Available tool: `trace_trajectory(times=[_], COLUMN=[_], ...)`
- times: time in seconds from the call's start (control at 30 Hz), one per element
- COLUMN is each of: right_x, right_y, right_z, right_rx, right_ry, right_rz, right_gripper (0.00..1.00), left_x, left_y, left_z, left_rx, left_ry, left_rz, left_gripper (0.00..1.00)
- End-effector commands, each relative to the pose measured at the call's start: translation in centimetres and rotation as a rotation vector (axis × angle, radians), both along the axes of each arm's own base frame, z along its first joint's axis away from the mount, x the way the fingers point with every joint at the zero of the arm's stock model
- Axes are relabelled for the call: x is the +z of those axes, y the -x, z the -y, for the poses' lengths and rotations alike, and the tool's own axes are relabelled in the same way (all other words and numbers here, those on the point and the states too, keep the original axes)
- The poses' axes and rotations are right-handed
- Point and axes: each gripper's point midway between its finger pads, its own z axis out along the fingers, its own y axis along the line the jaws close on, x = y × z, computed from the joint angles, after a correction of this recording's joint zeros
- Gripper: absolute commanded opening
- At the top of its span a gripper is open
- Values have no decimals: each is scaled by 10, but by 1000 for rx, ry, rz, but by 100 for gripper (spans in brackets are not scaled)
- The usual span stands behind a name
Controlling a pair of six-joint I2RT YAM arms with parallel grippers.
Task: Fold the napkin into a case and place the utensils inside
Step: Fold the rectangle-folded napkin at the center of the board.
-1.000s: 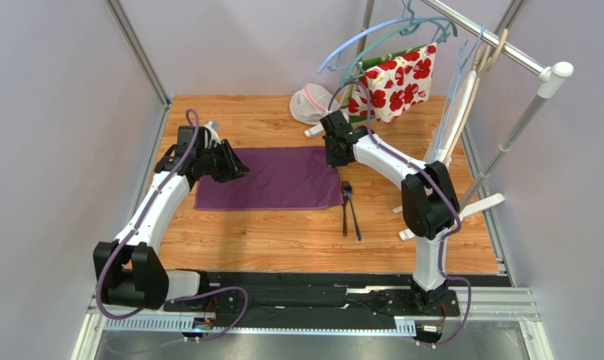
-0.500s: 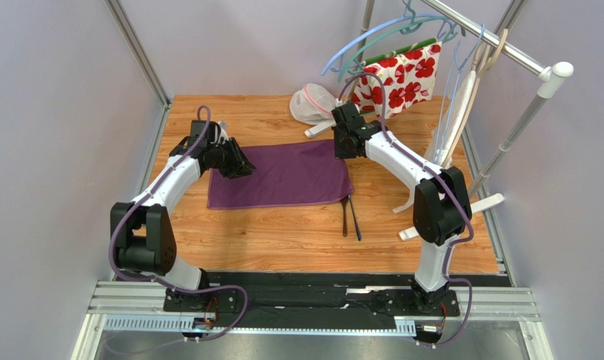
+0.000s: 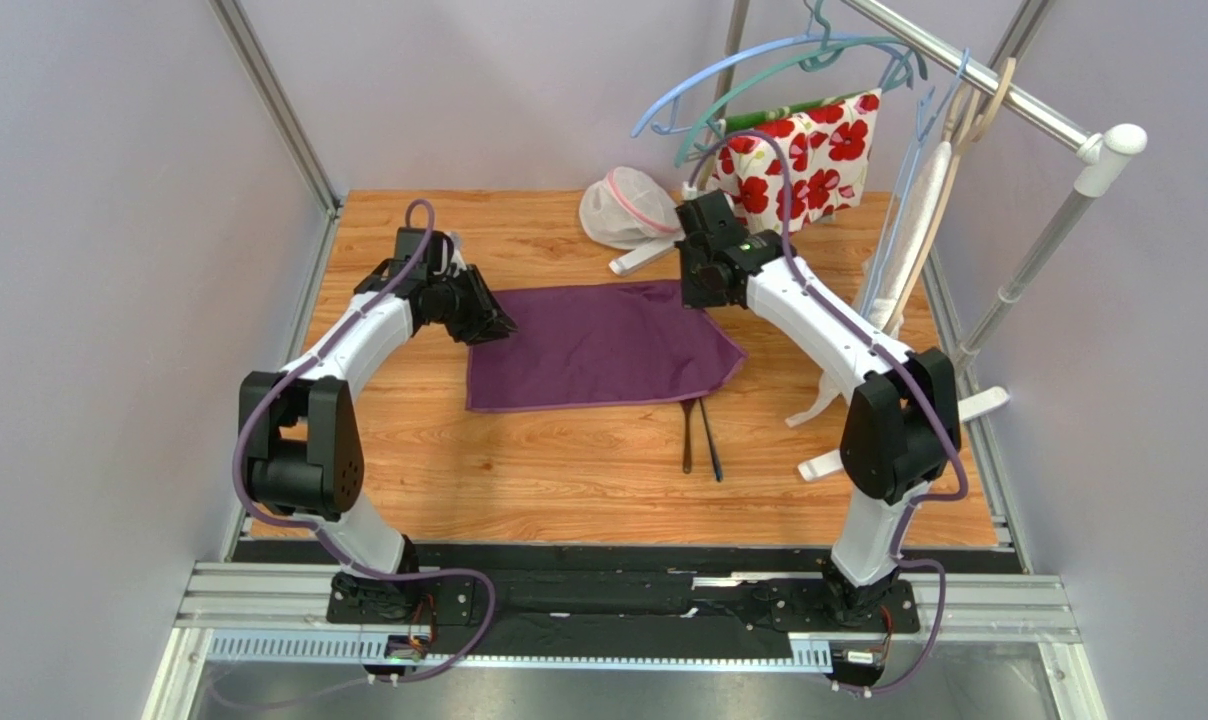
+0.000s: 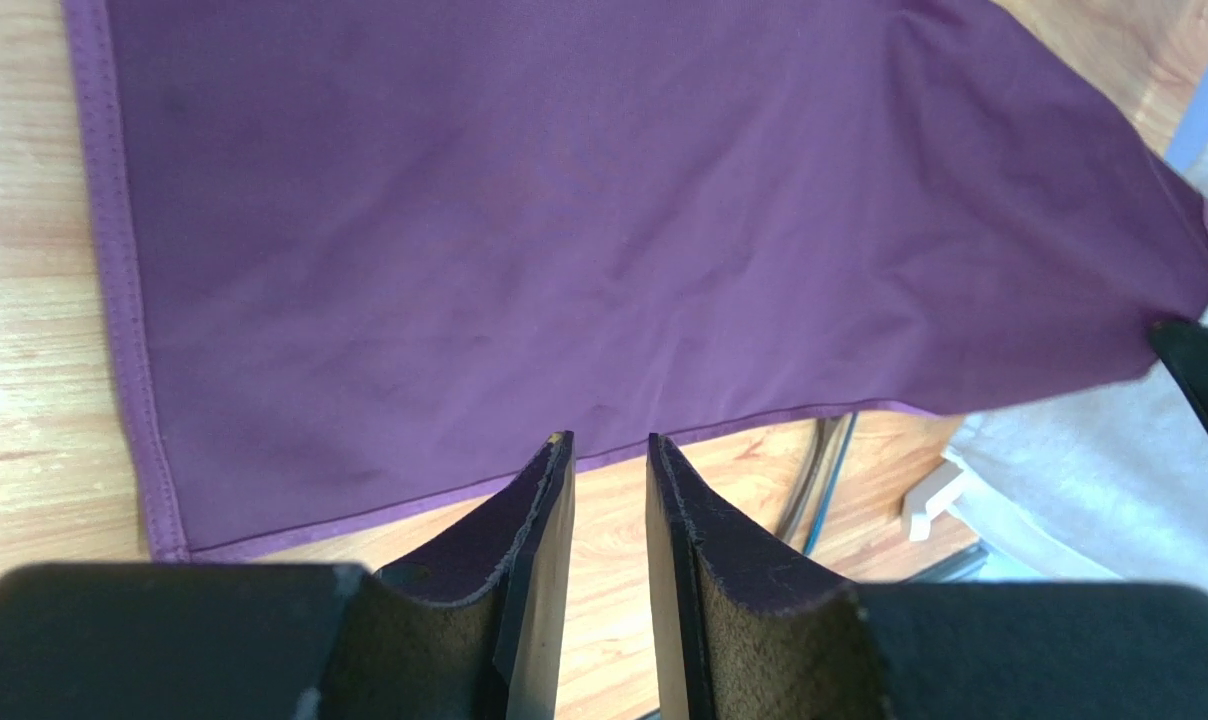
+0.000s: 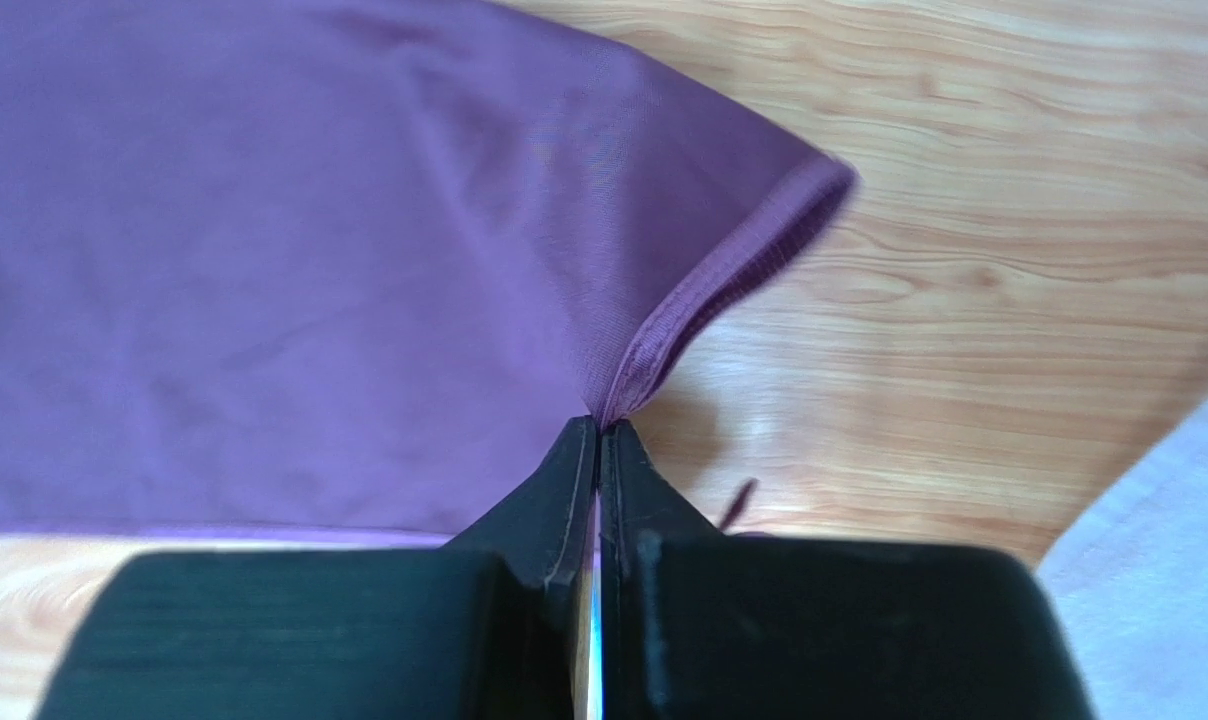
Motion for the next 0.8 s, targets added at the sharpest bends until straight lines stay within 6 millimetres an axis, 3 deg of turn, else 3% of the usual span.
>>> trace_trajectory(times=[0.0,0.13,0.17,0.2,0.3,0.4,0.47,0.77], right_x=[34,39,57,42,40,42,31,9], right_y=[-1,4,5,3,1,1,0,13], right_z=[-62,-119,-142,-155,-194,-218,-230,-270], right_rx=[122,194,217,225,223,206,209,213], right_ry=[-35,-82,-127,-124,-198,-267,-292,-449], right_rz=[69,51,82,56,42,31,11,-52], right_gripper=[0,0,0,0,0,0,0,0], left_x=[22,27,26,27,20,12,9,-11], left_y=[-5,8,10,13,19,19,18,17], left_z=[-16,-41,-48,-54,-71,-76,-76,-76], left_rx=[26,72,85,96,118,119,115,139], left_ry=[-51,-57,-70,-81,-94,-76,-72,-64], left_rz=[85,100,98,98,63,28,21,-18], left_gripper=[33,33,33,33,33,33,33,33])
